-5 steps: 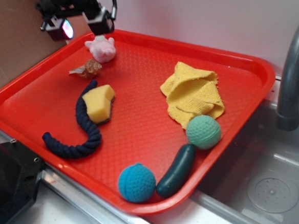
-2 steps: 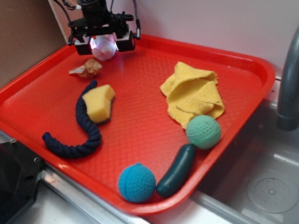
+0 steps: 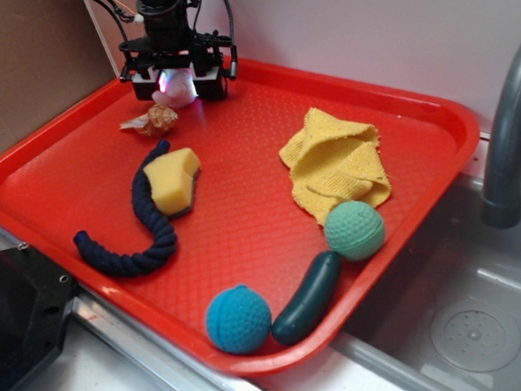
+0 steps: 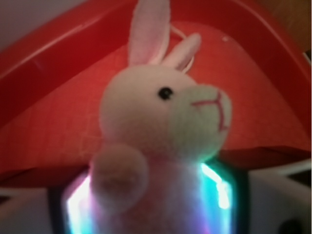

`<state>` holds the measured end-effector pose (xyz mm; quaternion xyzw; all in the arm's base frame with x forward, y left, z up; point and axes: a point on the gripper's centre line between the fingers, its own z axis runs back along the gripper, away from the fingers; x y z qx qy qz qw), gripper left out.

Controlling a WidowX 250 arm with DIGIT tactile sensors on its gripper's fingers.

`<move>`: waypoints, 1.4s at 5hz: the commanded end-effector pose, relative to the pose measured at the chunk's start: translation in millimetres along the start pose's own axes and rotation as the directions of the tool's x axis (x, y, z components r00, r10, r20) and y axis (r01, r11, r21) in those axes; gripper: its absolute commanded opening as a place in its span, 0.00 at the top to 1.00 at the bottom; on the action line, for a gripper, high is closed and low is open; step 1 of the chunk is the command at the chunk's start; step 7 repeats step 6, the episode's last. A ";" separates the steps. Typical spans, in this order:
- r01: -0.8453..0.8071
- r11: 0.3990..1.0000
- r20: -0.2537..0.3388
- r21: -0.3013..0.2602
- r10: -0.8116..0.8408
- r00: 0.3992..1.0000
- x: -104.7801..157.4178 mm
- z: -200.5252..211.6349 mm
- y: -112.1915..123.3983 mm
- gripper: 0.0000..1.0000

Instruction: Grab the pink bunny.

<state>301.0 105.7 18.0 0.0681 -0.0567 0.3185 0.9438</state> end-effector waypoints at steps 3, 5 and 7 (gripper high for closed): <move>0.357 0.919 0.011 -0.167 -0.360 0.933 -68.2 160.9 65.8 1.00; 0.481 0.855 0.120 -0.193 -0.466 0.876 -90.3 236.5 48.5 1.00; 0.514 0.838 0.119 -0.183 -0.500 0.858 -91.5 238.6 41.9 1.00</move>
